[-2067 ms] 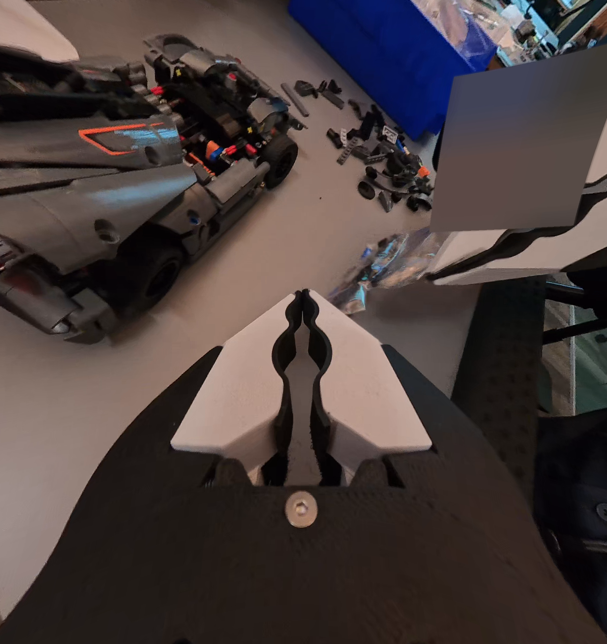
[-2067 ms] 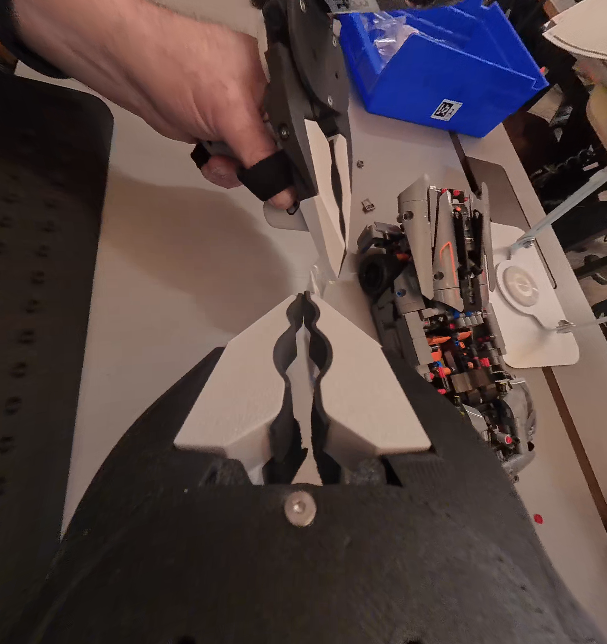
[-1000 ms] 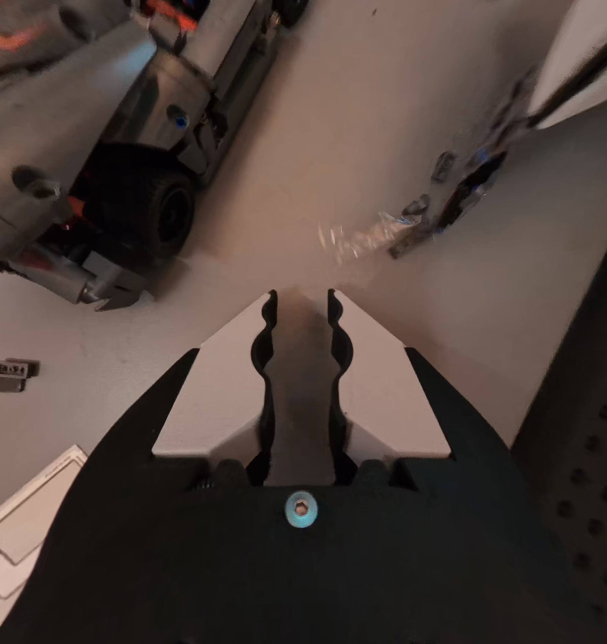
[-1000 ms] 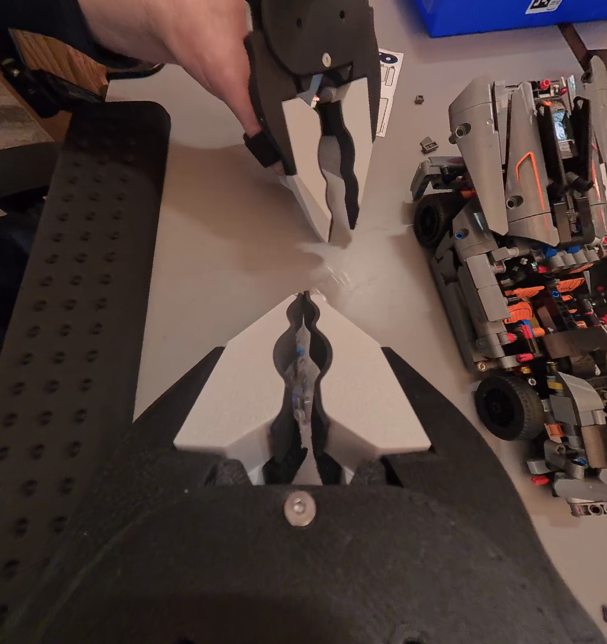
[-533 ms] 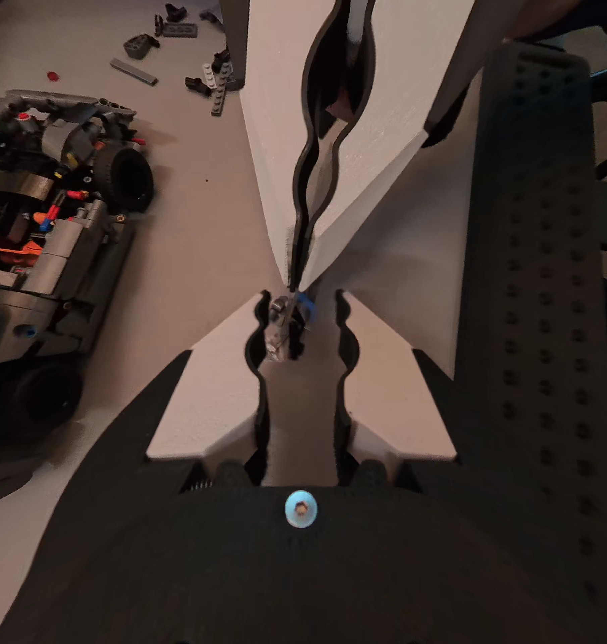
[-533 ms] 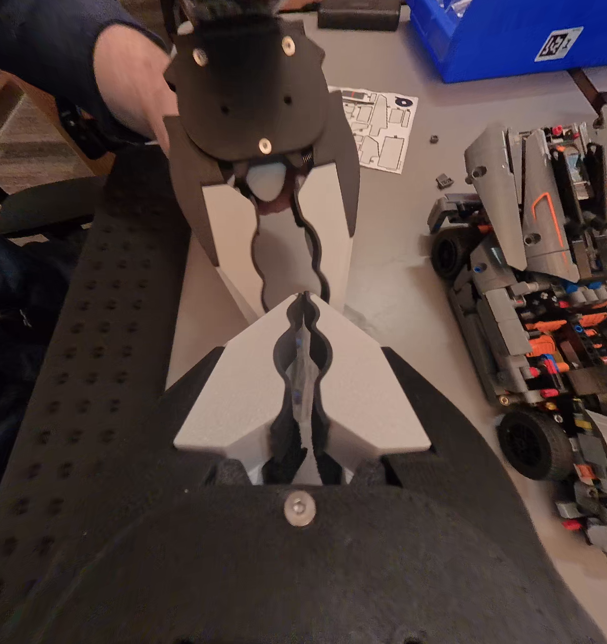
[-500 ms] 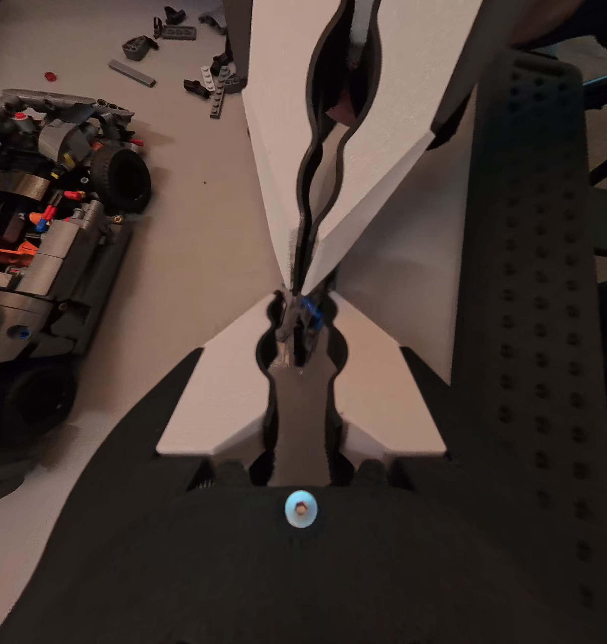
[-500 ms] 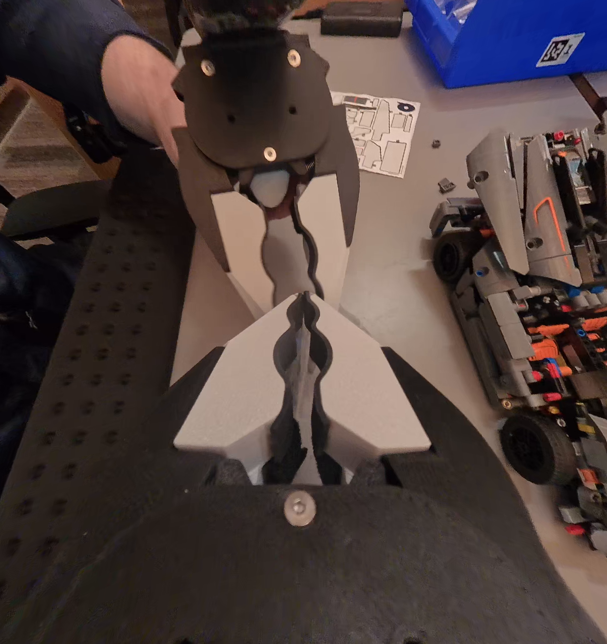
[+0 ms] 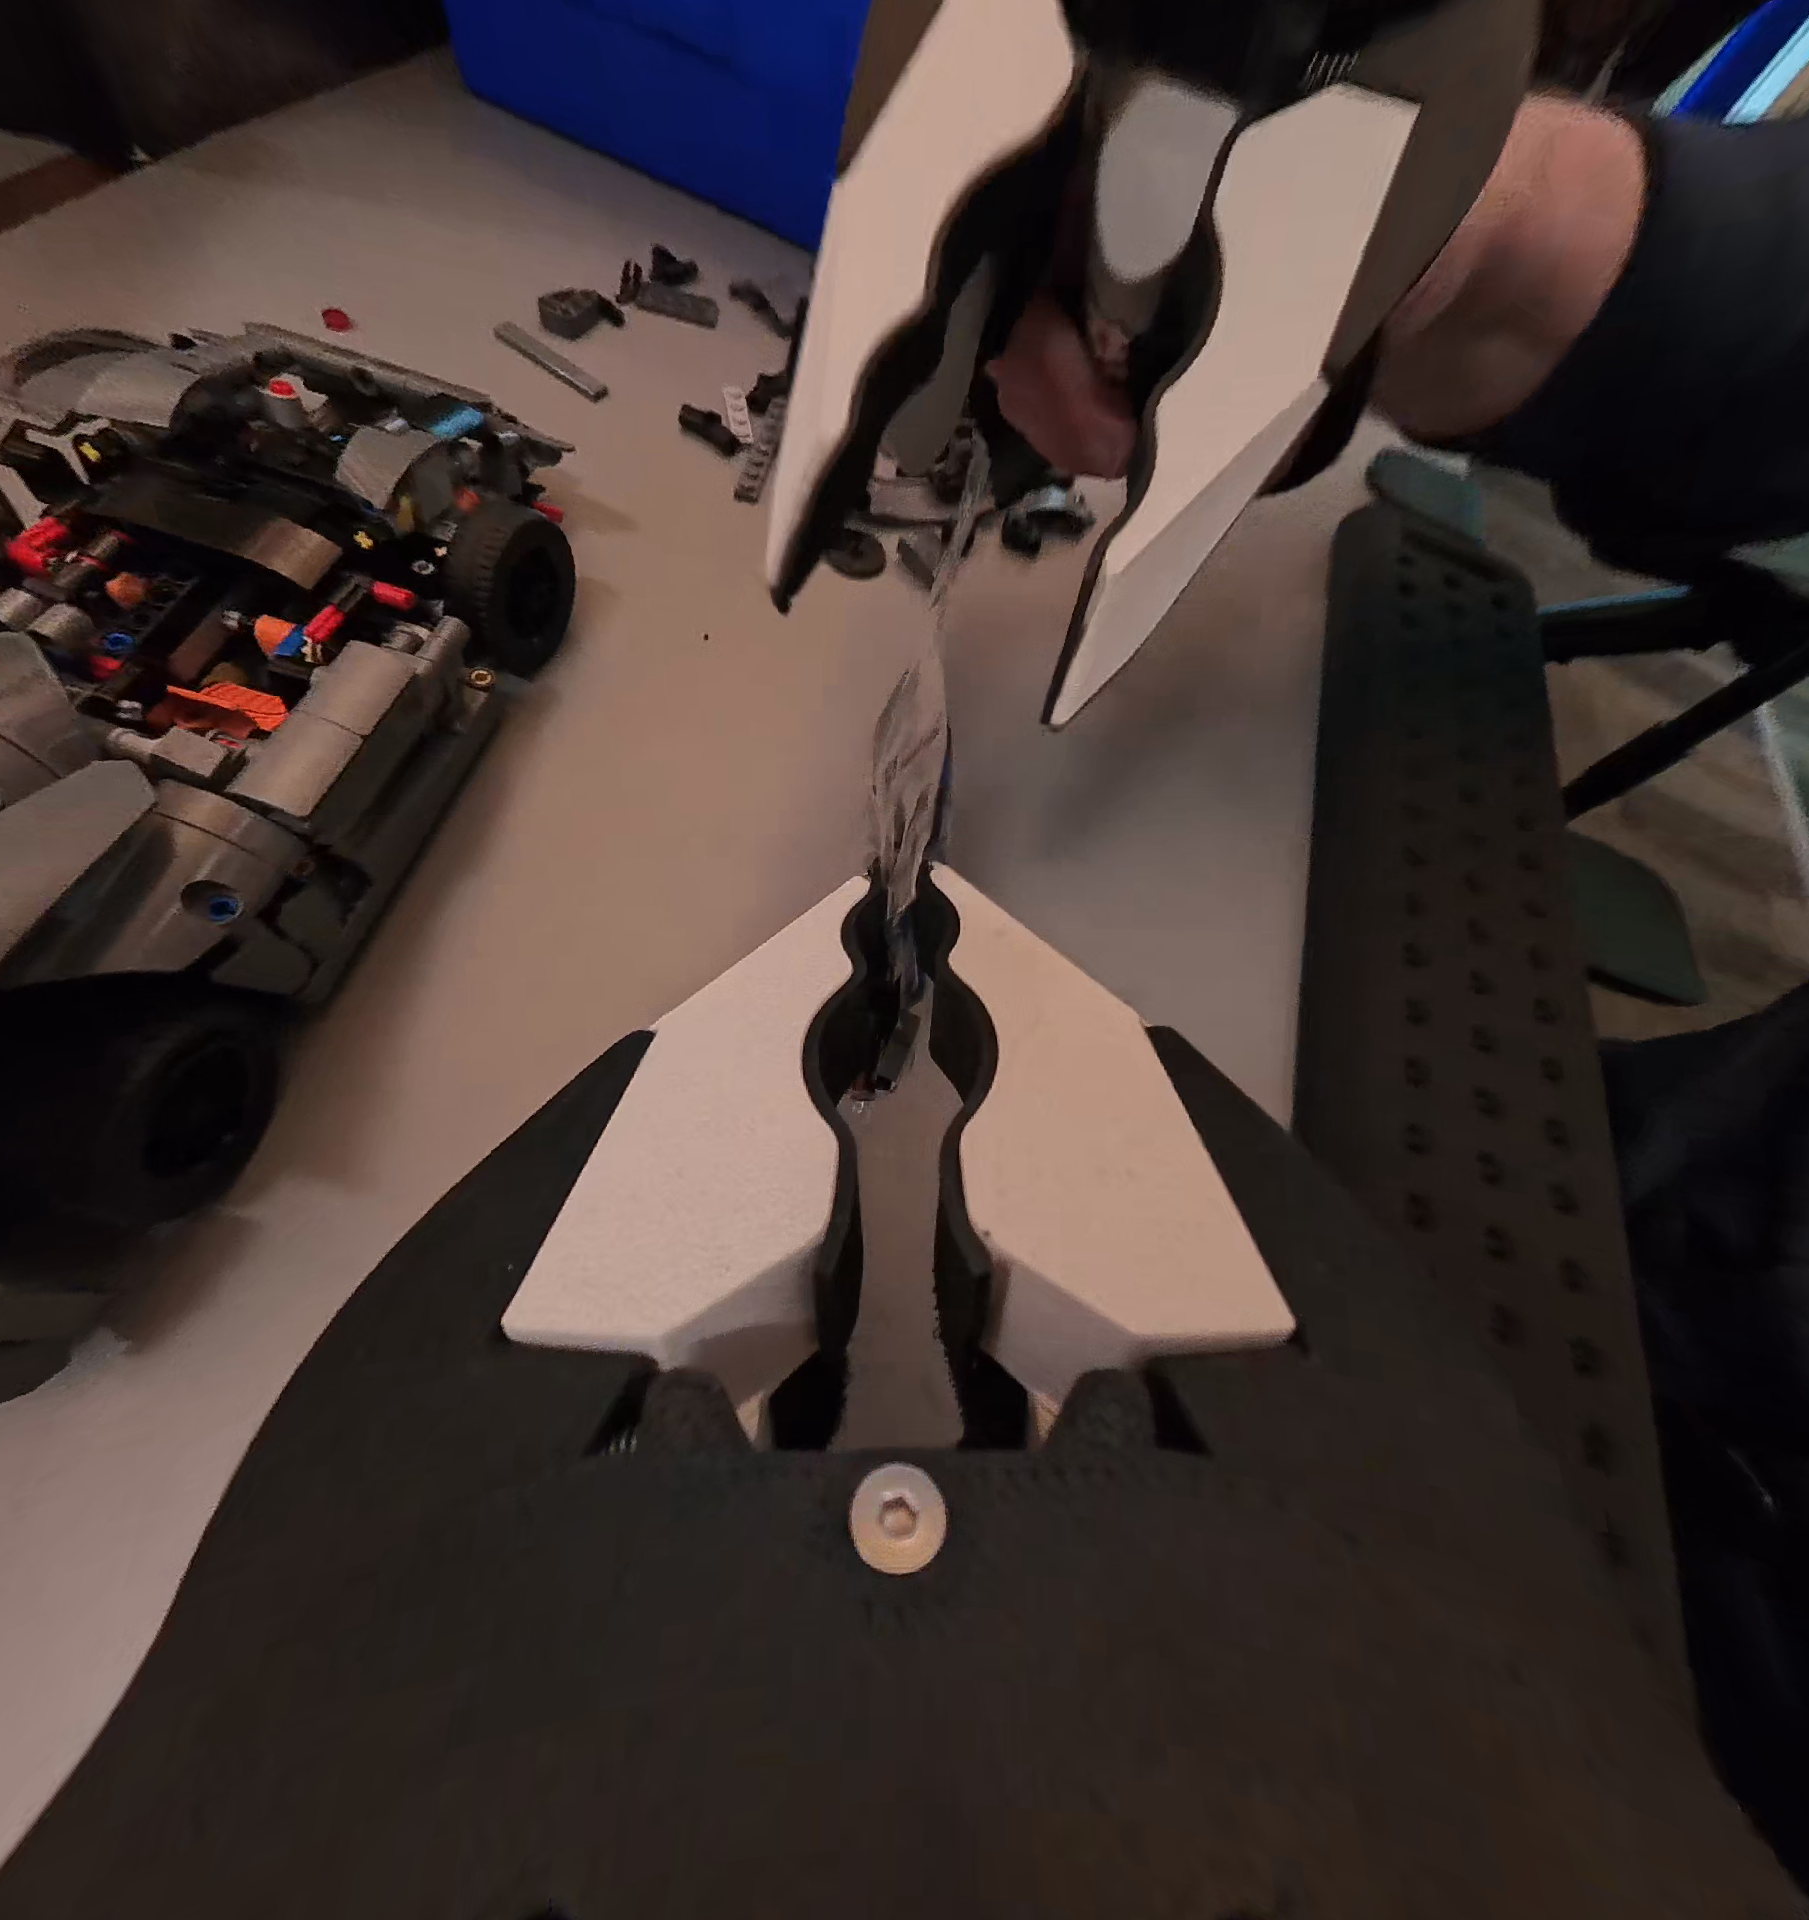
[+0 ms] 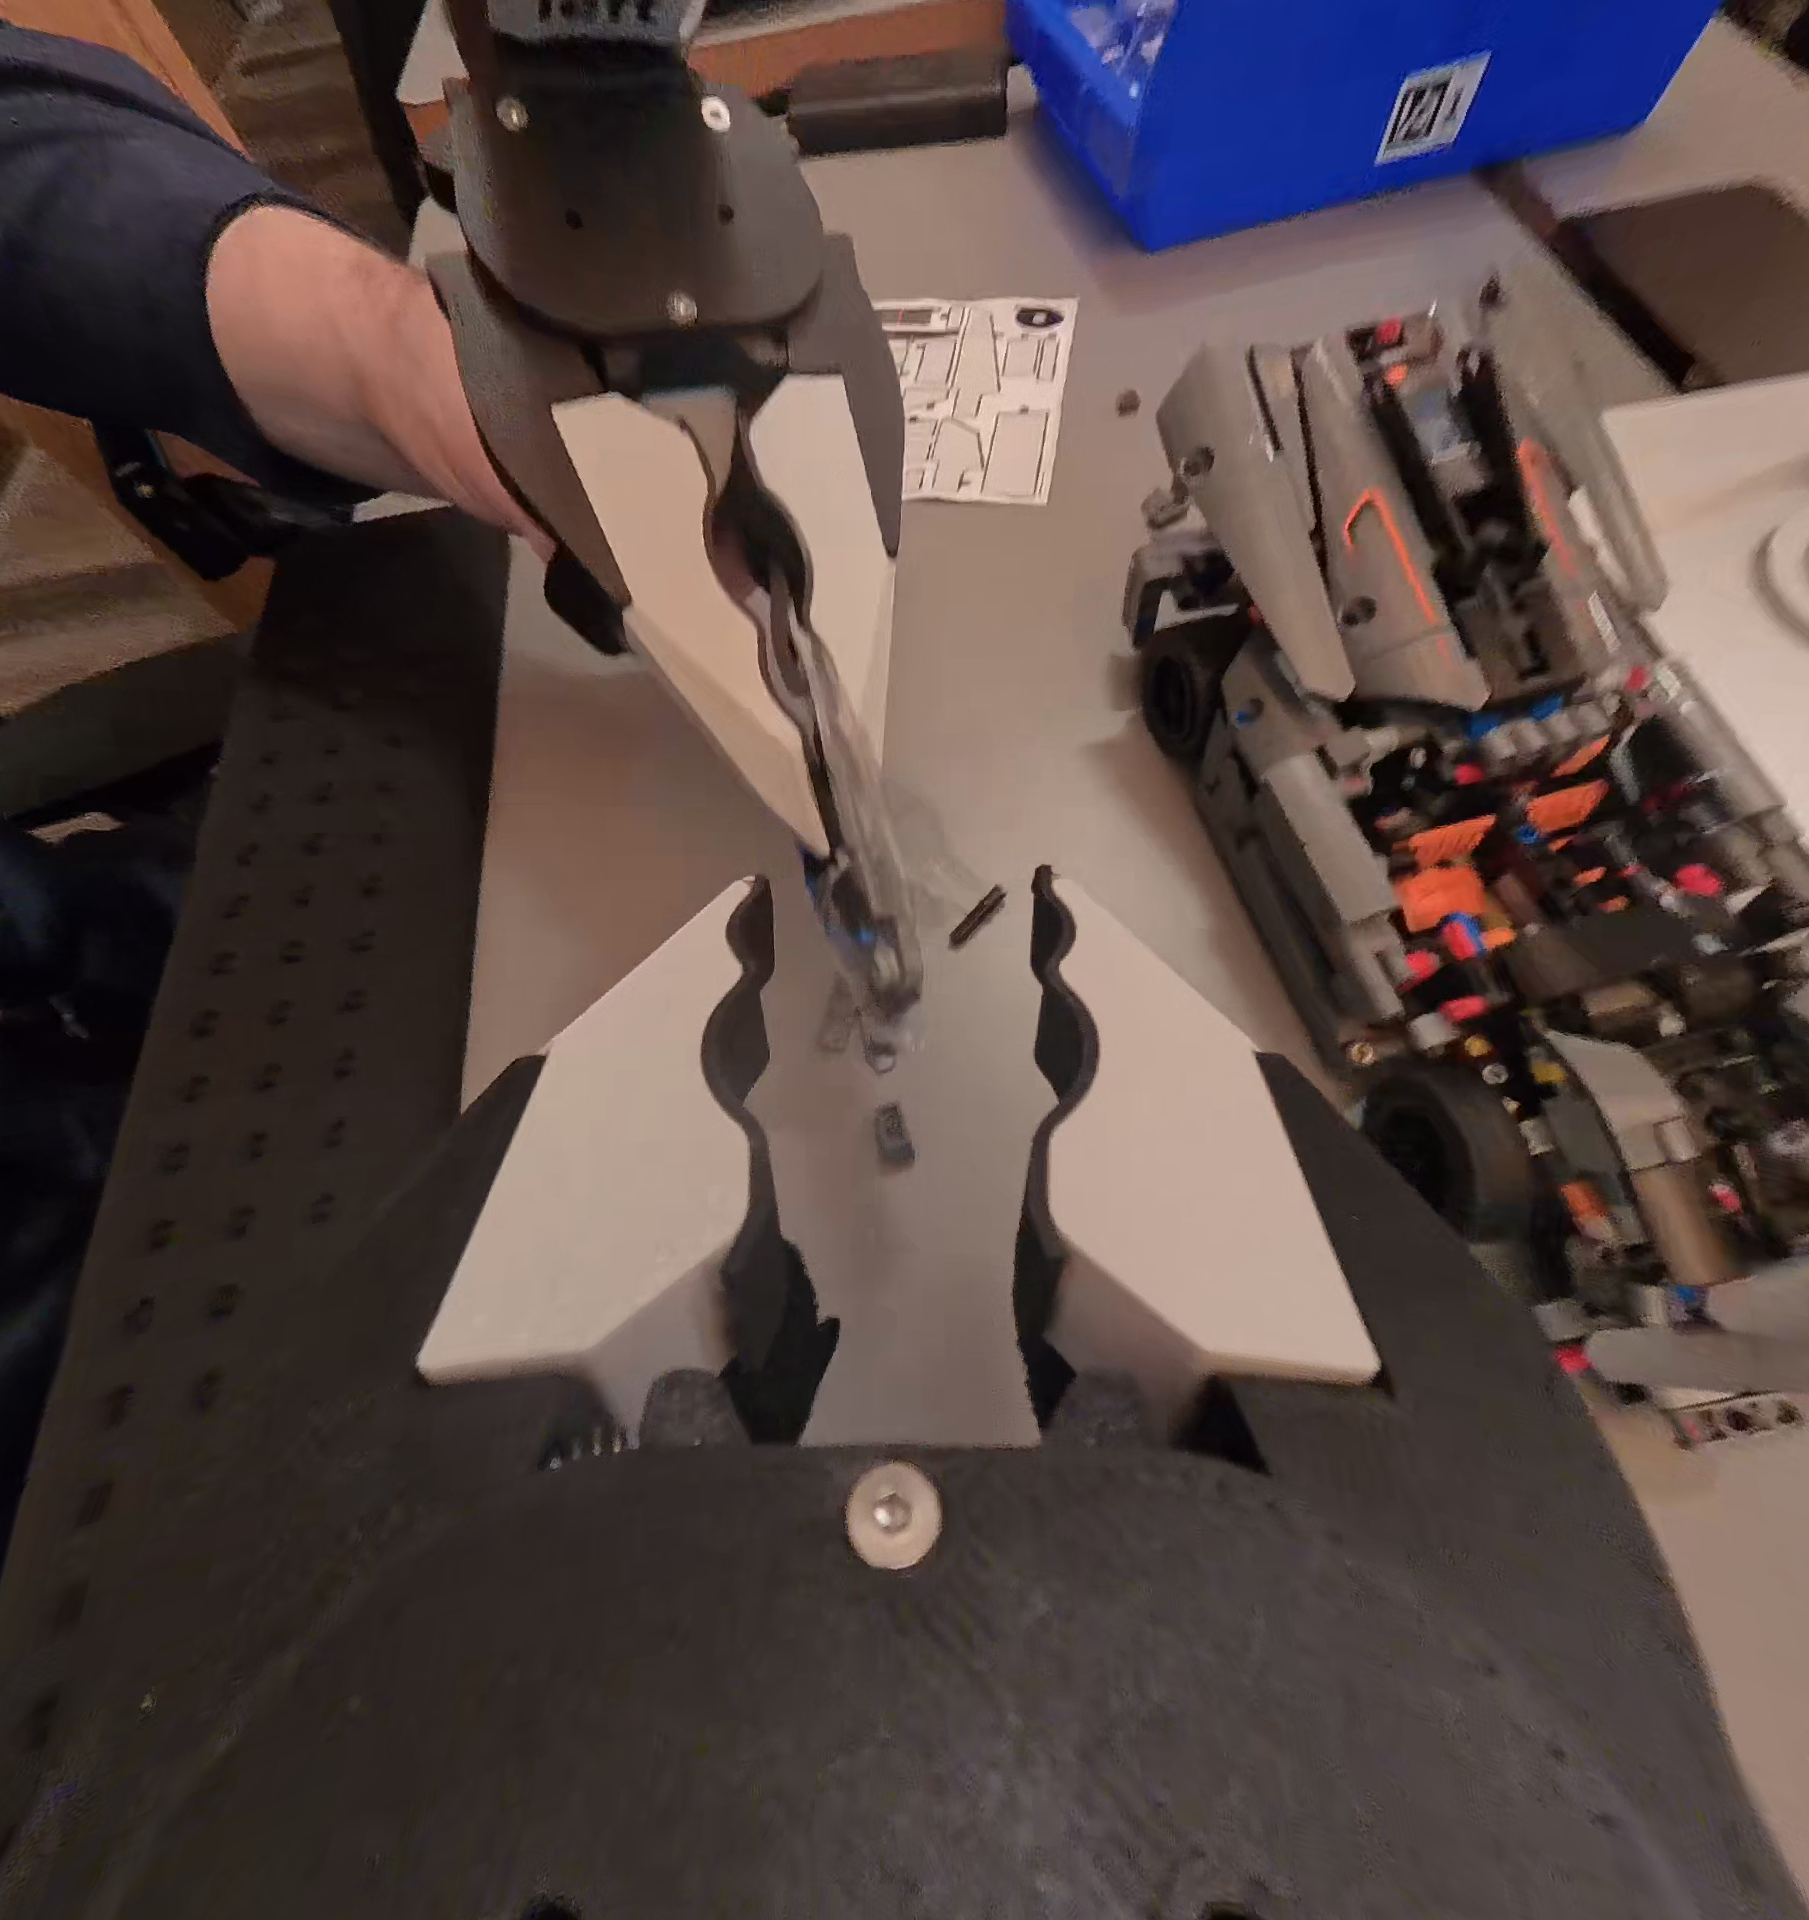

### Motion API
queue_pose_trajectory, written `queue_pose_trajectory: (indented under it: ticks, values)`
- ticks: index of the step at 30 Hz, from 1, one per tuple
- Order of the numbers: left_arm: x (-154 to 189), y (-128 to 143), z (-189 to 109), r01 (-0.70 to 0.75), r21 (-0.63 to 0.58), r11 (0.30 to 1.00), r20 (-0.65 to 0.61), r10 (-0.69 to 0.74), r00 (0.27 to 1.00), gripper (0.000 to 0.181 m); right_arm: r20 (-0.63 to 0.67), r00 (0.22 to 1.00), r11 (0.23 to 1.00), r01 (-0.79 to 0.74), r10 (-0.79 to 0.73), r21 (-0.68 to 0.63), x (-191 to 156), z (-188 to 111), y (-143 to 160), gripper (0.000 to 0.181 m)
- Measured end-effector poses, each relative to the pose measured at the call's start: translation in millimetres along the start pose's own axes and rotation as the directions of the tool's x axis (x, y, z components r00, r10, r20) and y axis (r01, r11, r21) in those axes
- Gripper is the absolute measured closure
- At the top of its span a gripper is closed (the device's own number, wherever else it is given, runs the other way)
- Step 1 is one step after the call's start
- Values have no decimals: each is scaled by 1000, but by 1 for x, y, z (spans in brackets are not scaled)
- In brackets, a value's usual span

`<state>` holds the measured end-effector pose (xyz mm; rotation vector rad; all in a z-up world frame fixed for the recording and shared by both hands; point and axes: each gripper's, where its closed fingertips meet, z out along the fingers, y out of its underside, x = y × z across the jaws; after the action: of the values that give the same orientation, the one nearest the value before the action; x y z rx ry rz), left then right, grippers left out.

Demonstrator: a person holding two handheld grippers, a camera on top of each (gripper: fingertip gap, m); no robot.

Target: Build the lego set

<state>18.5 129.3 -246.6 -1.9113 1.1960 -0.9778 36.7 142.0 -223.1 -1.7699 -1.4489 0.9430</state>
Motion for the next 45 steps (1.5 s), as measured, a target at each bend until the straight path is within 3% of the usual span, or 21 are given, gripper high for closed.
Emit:
queue_pose_trajectory:
  ticks: [4, 11, 16, 20, 27, 31, 36, 39, 42, 45]
  values:
    - [-3, -5, -4, 67, 65, 996, -42, -64, 997, 180, 120, 989, 996, -84, 86, -26, -6, 7, 19, 138]
    - [3, 2, 7, 119, 78, 990, -110, -110, 988, 180, 152, 983, 994, -109, 106, 11, -9, 17, 17, 174]
    - [0, 10, 12, 157, 67, 985, -138, -146, 980, 176, 140, 985, 994, -101, 105, -37, -8, 18, 22, 176]
    - [-5, 17, 13, 161, 18, 987, -121, -157, 980, 160, 68, 996, 990, -40, 50, -139, -2, 16, 31, 176]
    - [-9, 12, 13, 17, -7, 1000, -14, -18, 1000, 142, -9, 998, 949, 54, -60, -310, 0, 18, 47, 176]
    - [-3, 8, 18, -84, -45, 995, 24, 85, 996, 145, 3, 992, 914, 120, -129, -388, -8, 23, 54, 176]
    - [3, 20, 28, -113, -95, 989, 7, 114, 993, 179, -1, 987, 904, 148, -162, -401, -11, 30, 52, 176]
    - [1, 16, 25, -69, -54, 996, -9, 69, 998, 181, -14, 990, 923, 126, -140, -365, -7, 28, 47, 174]
    - [-3, 7, 18, -23, 18, 1000, -21, 23, 1000, 181, -6, 997, 946, 76, -83, -316, -4, 23, 42, 159]
    - [-8, -1, 10, 39, 85, 996, -47, -35, 998, 181, 71, 997, 973, 26, -10, -228, -6, 18, 35, 157]
